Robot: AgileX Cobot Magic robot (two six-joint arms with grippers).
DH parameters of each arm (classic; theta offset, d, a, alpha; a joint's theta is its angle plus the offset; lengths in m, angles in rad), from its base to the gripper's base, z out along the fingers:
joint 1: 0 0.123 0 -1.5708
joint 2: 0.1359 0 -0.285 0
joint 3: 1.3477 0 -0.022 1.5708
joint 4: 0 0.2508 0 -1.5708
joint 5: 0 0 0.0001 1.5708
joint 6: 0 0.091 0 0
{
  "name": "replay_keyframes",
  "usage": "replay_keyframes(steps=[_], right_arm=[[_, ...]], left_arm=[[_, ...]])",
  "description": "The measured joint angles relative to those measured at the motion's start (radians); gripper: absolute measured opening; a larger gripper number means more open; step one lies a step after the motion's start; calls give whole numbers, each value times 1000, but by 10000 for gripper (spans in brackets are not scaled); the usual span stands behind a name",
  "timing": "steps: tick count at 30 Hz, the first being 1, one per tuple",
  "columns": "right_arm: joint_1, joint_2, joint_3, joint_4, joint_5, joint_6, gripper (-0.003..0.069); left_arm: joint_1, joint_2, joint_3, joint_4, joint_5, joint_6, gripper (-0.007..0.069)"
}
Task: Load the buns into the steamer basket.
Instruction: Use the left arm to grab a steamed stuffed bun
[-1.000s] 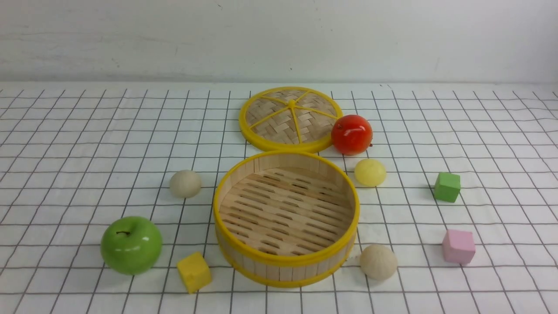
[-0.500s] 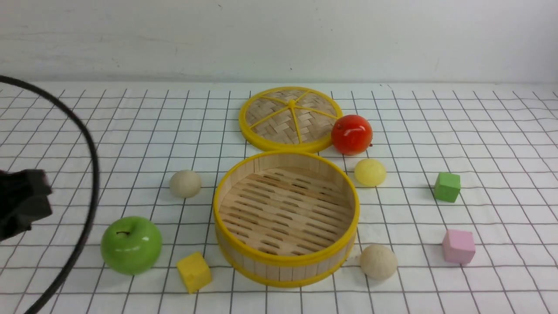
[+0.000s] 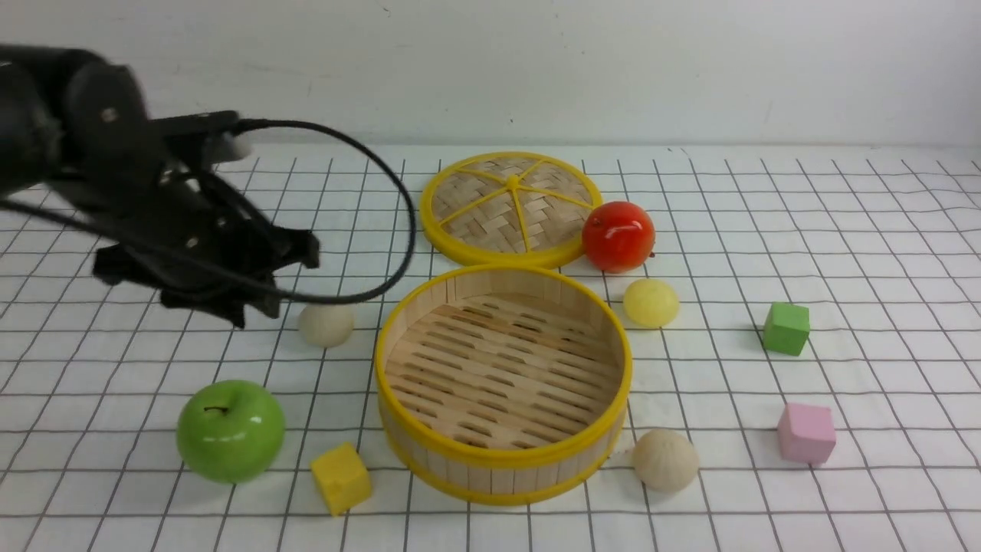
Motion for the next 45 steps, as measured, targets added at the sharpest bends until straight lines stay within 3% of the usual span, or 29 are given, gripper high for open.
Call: replay_keyframes(steps=[8,31,35,38,40,45], right_arm=[[0,0,0,0,0,-1,241],[0,0,0,0,0,-3,241],[0,0,0,0,0,-3,241],[0,0,0,0,0,-3,241],[0,0,0,0,0,-3,241],[0,0,0,0,0,-3,241]], left_arm=[[-23,230,-279,53,31,-55,238],[-23,442,-297,150,-107,-99,233],[-23,442,-299,150,-100,-99,188],[-23,439,-299,147,-69,-99,46],[-23,429,-299,146,-45,-99,-2],[-23,350,-297,108,18,-99,-13]])
